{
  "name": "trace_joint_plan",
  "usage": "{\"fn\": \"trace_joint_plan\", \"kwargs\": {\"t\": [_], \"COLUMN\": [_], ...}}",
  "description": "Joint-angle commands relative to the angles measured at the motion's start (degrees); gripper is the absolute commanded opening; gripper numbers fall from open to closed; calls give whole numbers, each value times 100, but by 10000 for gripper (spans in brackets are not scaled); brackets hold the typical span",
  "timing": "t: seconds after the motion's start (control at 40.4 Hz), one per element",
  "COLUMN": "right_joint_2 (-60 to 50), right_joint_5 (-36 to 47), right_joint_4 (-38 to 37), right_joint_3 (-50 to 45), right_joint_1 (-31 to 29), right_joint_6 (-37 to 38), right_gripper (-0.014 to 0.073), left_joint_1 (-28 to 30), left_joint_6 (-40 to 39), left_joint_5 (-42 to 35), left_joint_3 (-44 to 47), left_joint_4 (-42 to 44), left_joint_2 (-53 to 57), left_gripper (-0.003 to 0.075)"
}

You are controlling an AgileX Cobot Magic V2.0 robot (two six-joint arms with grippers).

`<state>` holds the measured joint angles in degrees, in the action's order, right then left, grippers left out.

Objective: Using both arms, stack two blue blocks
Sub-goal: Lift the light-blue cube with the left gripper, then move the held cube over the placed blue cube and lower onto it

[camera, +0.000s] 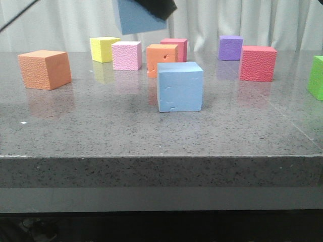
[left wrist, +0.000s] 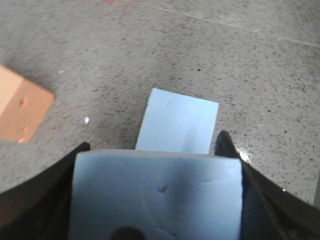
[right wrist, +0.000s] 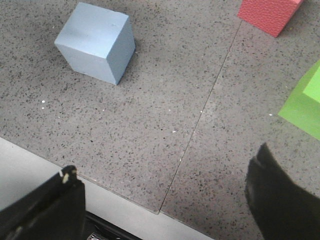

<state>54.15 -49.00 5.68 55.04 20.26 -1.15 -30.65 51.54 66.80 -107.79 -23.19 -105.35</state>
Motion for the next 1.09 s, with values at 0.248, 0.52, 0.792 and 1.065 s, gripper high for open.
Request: {"fn": "trace_joint_plan", "kwargs": {"t": [0.248,0.52,0.792,1.065], "right_joint_2": [-51,-51,-51,-51], "right_joint_5": [297,297,297,297], "right_joint_4": [-28,-28,-28,-28], "right_joint_3": [130,130,130,130], "right_joint_1": [-21,-21,-21,-21], "right_joint_6": [-36,-36,-36,-36], "right_gripper": [652,652,652,652], "left_joint_1": [-48,-277,-334,-334], "left_joint_6": [611,618,606,505], "left_joint_5": [602,690,689,689], "left_joint_3": [-1282,-1577,-1577,-1410], "left_joint_4": [-896,-706,-589,-469], "left_joint_2": [-565,-783,-851,-874], "left_gripper": [417,417,417,417]}}
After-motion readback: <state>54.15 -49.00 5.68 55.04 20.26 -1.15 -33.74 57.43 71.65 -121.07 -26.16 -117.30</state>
